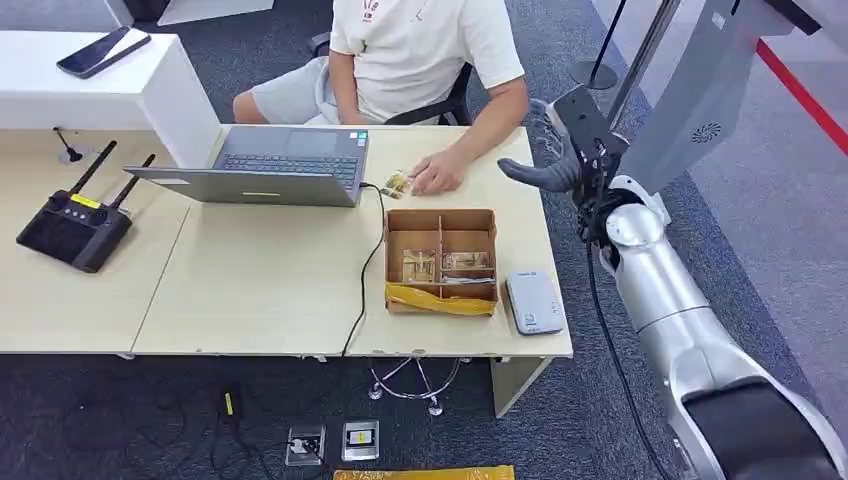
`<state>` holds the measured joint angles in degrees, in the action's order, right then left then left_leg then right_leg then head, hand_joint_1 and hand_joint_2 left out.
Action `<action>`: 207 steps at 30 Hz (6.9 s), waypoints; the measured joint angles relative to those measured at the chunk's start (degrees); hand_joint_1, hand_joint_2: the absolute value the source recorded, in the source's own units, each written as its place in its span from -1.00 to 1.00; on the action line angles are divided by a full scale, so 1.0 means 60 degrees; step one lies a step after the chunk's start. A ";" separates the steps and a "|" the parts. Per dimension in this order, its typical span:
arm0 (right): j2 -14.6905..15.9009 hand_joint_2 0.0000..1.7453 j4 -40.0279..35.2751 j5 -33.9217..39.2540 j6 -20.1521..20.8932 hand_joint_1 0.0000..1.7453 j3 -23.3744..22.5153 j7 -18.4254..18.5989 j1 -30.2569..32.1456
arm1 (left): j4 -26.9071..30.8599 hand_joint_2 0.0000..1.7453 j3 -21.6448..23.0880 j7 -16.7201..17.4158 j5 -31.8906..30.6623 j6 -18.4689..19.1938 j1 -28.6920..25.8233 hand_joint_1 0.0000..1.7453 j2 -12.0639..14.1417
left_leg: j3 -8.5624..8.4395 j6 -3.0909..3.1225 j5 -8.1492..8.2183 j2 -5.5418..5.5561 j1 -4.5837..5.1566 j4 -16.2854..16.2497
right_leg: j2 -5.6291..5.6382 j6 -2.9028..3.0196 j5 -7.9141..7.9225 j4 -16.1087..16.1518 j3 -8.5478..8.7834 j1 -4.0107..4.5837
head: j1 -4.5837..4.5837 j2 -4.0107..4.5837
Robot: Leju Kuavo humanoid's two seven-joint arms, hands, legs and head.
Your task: Pass the card to the sensor for recognition and then transmit it.
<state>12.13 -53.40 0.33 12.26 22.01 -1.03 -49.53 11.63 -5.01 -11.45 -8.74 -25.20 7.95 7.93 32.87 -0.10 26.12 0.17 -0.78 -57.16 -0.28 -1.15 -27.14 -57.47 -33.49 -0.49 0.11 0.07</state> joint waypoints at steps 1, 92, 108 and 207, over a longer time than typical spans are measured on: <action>0.0036 1.00 -0.0280 0.0106 0.0098 -1.00 -0.0018 0.0051 0.0098 | 0.0000 -1.00 0.0000 0.0018 0.0029 -0.0004 0.0000 -1.00 0.0000 | -0.0001 0.0000 0.0000 -0.0002 0.0000 0.0000 | 0.0000 0.0000 0.0000 0.0000 -0.0003 0.0000 | 0.0000 0.0000; 0.0244 1.00 -0.2282 -0.9421 -0.2784 -1.00 0.1497 -0.0153 0.3706 | 0.0000 -1.00 0.0175 0.0149 0.0222 -0.0087 0.0013 -1.00 -0.0255 | 0.0000 -0.0005 0.0003 -0.0009 -0.0004 0.0005 | 0.0004 0.0002 -0.0002 0.0000 0.0009 0.0004 | 0.0000 0.0000; -0.0212 1.00 -0.0523 -0.9402 -0.3257 -1.00 0.1490 -0.0463 0.2953 | 0.0000 -1.00 0.0175 0.0215 0.0361 -0.0124 0.0013 -1.00 -0.0332 | 0.0000 -0.0005 0.0003 -0.0008 -0.0004 0.0005 | 0.0003 0.0002 -0.0002 0.0000 0.0008 0.0004 | 0.0000 0.0000; -0.0390 1.00 -0.0476 -0.8404 -0.2105 1.00 0.1763 -0.0539 0.3053 | 0.0000 -1.00 0.0477 0.0065 0.0372 -0.0127 0.0005 -1.00 -0.0186 | -0.0003 -0.0005 0.0003 -0.0009 -0.0004 0.0005 | 0.0007 0.0003 -0.0002 0.0000 0.0006 0.0004 | 0.0000 0.0000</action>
<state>9.79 -56.26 -50.10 -0.37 32.59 -4.26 -31.21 11.63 -2.14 -11.06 -6.51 -25.97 7.98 6.82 32.85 -0.13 26.13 0.12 -0.81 -57.14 -0.24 -1.13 -27.15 -57.47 -33.45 -0.46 0.11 0.07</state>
